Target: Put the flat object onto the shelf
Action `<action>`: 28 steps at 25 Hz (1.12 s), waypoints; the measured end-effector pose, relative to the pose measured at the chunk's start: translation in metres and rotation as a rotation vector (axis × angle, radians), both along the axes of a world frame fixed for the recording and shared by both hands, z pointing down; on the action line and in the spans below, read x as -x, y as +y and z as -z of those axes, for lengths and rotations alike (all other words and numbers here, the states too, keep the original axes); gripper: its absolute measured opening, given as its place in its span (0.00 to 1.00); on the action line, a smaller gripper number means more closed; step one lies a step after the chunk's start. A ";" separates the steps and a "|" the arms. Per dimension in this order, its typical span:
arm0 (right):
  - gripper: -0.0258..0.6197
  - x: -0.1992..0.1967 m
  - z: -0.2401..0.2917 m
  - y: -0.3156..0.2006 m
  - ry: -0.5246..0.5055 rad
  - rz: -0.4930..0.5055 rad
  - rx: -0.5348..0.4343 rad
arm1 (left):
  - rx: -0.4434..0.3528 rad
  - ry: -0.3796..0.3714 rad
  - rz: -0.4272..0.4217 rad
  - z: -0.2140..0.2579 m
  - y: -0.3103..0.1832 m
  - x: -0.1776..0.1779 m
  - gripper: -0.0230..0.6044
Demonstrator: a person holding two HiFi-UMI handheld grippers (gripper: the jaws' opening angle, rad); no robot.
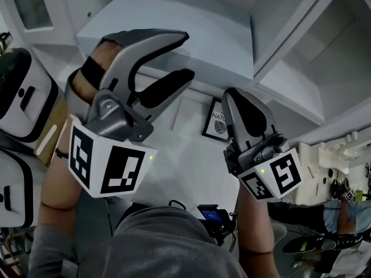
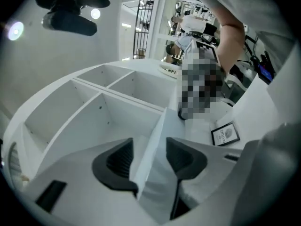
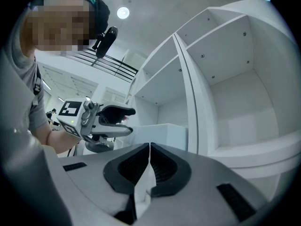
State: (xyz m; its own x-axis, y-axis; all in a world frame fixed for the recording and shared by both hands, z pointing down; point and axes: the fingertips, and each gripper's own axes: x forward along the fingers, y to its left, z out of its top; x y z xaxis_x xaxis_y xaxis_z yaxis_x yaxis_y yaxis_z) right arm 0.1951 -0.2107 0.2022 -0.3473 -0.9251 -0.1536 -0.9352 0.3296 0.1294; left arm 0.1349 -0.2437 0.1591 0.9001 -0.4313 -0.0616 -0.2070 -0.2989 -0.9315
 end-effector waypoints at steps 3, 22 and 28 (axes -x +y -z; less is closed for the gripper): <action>0.09 0.001 0.001 -0.001 0.000 -0.003 -0.003 | -0.017 0.077 0.052 0.000 -0.003 0.003 0.12; 0.09 -0.003 0.001 -0.018 0.029 -0.030 -0.007 | 0.221 0.148 0.045 -0.022 -0.024 -0.005 0.05; 0.09 -0.002 0.006 -0.029 0.062 -0.046 -0.004 | 0.229 0.160 0.062 -0.021 -0.036 -0.008 0.05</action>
